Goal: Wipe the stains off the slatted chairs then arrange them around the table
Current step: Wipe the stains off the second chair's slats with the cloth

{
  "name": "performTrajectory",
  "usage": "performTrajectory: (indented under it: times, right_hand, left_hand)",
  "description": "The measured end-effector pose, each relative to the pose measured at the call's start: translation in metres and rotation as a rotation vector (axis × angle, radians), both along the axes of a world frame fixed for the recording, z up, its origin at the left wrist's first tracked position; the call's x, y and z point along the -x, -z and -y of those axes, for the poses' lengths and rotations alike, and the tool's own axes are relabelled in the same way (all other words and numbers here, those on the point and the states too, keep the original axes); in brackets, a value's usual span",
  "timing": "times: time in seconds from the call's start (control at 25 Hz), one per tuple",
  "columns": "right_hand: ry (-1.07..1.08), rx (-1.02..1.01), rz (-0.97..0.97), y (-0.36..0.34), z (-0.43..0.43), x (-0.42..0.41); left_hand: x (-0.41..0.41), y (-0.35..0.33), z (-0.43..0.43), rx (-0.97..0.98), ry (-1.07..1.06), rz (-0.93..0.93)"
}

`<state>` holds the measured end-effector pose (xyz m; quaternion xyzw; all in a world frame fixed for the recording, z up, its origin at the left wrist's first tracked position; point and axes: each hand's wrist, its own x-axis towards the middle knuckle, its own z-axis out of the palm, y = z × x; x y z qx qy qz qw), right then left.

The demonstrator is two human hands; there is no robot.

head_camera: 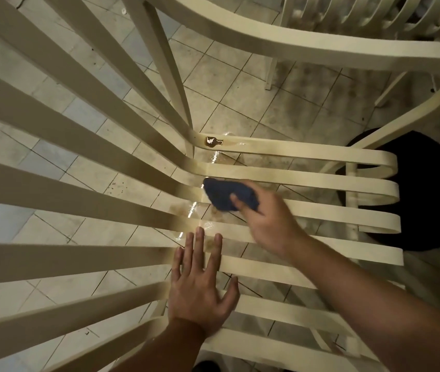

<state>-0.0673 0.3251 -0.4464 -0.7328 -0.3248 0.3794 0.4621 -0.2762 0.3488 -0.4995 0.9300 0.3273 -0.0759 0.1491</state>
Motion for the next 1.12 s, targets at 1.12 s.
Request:
performTrajectory:
  times: [1.12]
  right_hand:
    - [-0.212, 0.539, 0.892, 0.042, -0.091, -0.033]
  left_hand:
    - [0.0, -0.001, 0.001, 0.019, -0.017, 0.026]
